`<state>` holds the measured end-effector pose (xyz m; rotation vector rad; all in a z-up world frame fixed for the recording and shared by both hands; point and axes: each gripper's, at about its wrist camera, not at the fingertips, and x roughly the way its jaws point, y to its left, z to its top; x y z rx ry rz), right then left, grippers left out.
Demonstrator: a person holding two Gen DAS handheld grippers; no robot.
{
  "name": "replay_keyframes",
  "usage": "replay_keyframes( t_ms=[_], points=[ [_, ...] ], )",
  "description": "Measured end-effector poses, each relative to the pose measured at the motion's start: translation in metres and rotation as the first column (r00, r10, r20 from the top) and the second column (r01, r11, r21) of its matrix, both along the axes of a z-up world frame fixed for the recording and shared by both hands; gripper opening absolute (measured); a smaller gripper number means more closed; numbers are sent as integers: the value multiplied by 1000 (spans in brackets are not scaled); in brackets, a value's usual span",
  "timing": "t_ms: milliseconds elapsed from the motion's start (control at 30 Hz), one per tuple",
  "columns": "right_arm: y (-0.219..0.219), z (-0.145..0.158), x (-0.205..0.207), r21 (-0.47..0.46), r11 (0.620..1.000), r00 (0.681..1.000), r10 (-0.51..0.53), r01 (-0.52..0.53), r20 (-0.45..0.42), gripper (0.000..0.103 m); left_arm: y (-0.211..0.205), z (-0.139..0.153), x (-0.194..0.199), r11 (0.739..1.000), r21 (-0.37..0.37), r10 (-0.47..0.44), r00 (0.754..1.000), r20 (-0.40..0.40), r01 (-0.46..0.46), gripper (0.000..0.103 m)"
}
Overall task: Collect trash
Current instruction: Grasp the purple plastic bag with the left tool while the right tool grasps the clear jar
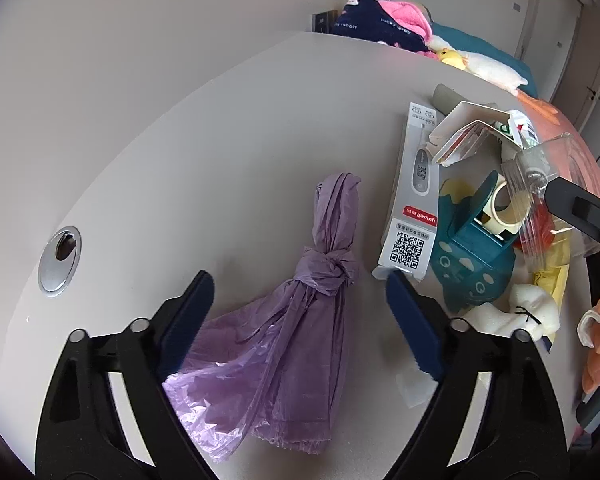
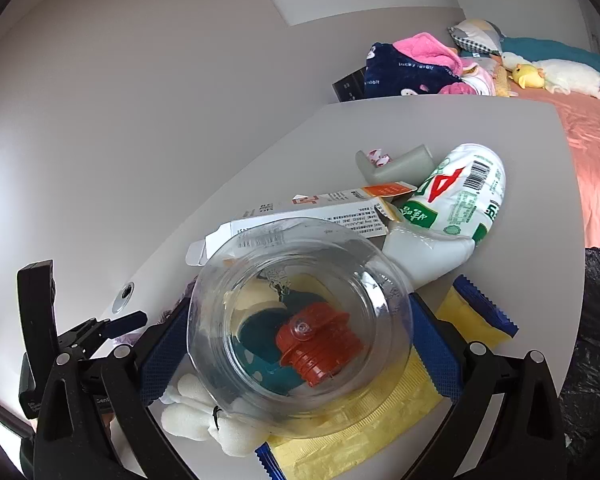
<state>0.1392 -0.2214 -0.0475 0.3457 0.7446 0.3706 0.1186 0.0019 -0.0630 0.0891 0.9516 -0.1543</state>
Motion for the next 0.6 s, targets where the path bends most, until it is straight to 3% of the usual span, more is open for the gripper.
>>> replay_keyframes(
  t_ms=[100, 167, 200, 267, 367, 600],
  points=[
    [0, -1, 2, 4, 1000, 1000, -2, 2, -3, 86, 1, -1, 0, 1000, 7, -2, 1000, 12, 2, 63],
    [-2, 0, 1, 11, 1000, 1000, -6, 6, 0, 86, 0, 1, 1, 1000, 7, -8, 1000, 21, 8, 38],
    [-2, 1, 0, 7, 1000, 1000, -9, 9, 10, 85, 1, 1, 0, 1000, 5, -7, 1000, 25, 6, 34],
    [-3, 6, -5, 3, 1000, 999, -14, 14, 38, 85, 2, 2, 1, 1000, -5, 4, 999, 35, -3, 28],
    [-7, 15, -14, 17, 1000, 997, -18, 17, 71, 85, 2, 3, -2, 1000, 17, 13, 998, 64, -14, 28],
    [-16, 37, -31, 44, 999, 993, -20, 15, 118, 85, 10, 21, -5, 996, -65, 72, 993, 89, -66, 24]
  ],
)
